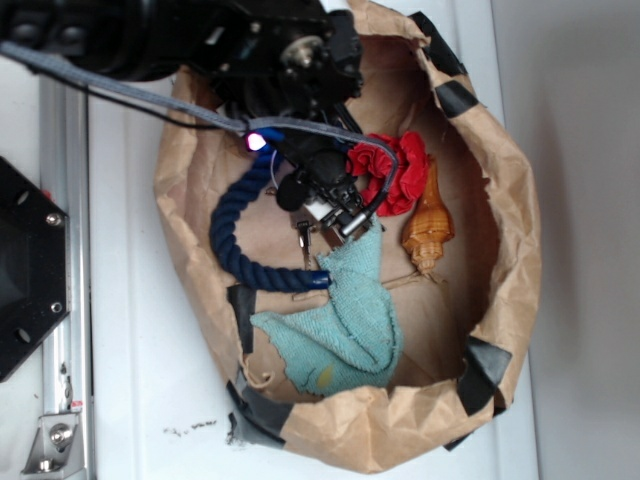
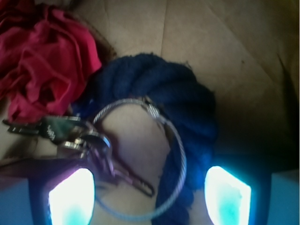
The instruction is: Grab the silver keys.
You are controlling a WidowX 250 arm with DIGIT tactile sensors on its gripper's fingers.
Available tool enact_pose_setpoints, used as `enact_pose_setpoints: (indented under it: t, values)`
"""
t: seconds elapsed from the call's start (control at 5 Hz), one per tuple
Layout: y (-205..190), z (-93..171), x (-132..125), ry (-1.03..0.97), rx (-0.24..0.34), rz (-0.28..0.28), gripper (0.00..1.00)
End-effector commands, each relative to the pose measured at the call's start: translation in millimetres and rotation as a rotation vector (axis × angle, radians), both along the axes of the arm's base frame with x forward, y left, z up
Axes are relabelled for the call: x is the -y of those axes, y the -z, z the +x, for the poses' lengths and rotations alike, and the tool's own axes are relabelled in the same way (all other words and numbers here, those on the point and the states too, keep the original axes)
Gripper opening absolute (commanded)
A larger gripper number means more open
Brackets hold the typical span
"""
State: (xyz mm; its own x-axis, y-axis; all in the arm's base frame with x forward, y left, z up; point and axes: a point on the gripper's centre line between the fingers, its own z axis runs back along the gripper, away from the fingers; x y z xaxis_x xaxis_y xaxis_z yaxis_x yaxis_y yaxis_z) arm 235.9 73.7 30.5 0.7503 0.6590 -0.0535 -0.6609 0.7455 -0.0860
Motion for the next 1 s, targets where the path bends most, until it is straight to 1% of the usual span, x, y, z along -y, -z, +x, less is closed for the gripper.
enact_pose_setpoints:
  t: [0.0,0.2,0.8]
  values:
    - [-4.6,2.8,-10.7,0.024,0.061,0.043,1.0]
    - [-3.5,3.3,-10.4,0.019,0.061,0.04,0.0]
    - [-4.1,2.4,-10.2,0.036,0.07,0.039,0.0]
